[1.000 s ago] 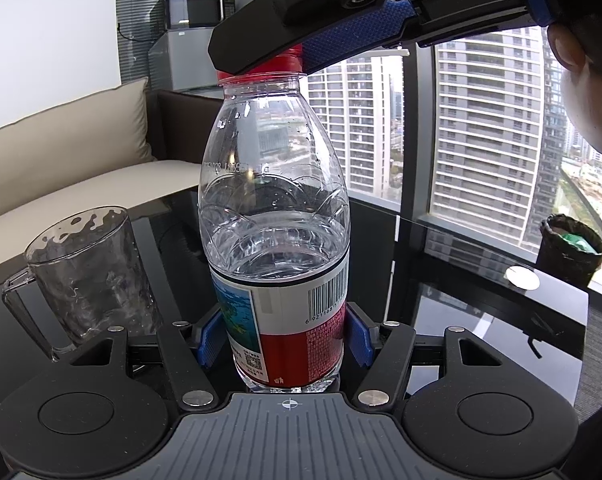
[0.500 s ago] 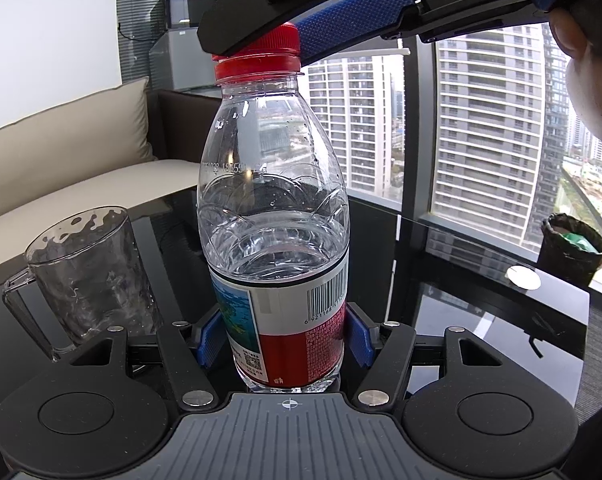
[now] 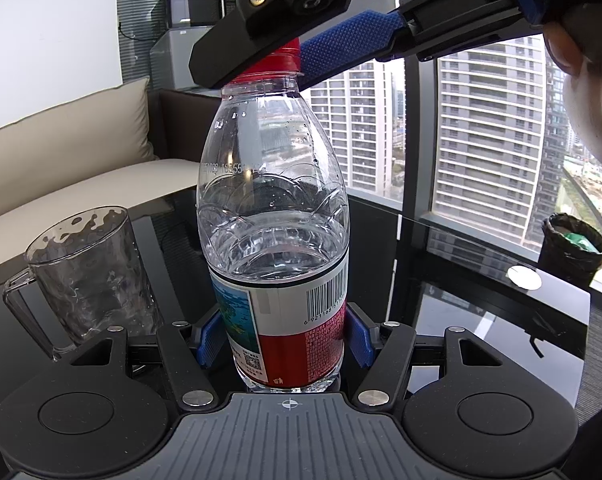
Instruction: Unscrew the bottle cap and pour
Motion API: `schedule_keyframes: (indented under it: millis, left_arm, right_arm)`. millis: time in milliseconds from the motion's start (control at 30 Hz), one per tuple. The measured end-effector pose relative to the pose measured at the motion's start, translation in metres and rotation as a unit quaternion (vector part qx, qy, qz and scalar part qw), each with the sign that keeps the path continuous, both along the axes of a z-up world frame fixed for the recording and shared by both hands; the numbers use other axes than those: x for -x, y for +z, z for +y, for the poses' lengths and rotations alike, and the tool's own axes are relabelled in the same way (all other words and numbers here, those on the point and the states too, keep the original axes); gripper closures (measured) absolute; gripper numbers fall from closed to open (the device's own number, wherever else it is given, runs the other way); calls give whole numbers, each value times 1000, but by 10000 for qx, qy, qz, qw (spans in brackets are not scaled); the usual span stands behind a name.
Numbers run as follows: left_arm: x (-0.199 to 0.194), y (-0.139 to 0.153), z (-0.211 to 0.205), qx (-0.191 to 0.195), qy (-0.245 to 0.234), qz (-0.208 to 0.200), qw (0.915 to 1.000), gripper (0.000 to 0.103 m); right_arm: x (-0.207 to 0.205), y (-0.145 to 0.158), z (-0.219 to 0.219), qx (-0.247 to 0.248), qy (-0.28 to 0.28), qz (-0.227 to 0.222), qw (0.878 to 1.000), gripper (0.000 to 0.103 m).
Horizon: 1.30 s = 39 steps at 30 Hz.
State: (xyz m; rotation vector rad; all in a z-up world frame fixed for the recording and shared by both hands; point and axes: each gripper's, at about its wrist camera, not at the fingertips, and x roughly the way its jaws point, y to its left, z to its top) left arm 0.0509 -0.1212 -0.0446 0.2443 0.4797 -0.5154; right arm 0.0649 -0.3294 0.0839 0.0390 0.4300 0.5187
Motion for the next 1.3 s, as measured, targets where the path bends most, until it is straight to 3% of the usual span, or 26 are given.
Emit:
schedule_keyframes:
  millis: [100, 833, 1300]
  left_arm:
    - [-1, 0, 0, -4, -5, -5, 10000, 45]
    - [-1, -3, 5, 26, -26, 16, 10000, 45]
    - [-2, -8, 14, 17, 8, -1, 10000, 45]
  right_arm:
    - [-1, -1, -1, -9, 71, 0, 10000, 68]
    - [-11, -11, -20, 225, 1134, -503, 9920, 68]
    - [-7, -5, -22, -155, 806, -427, 9957, 68]
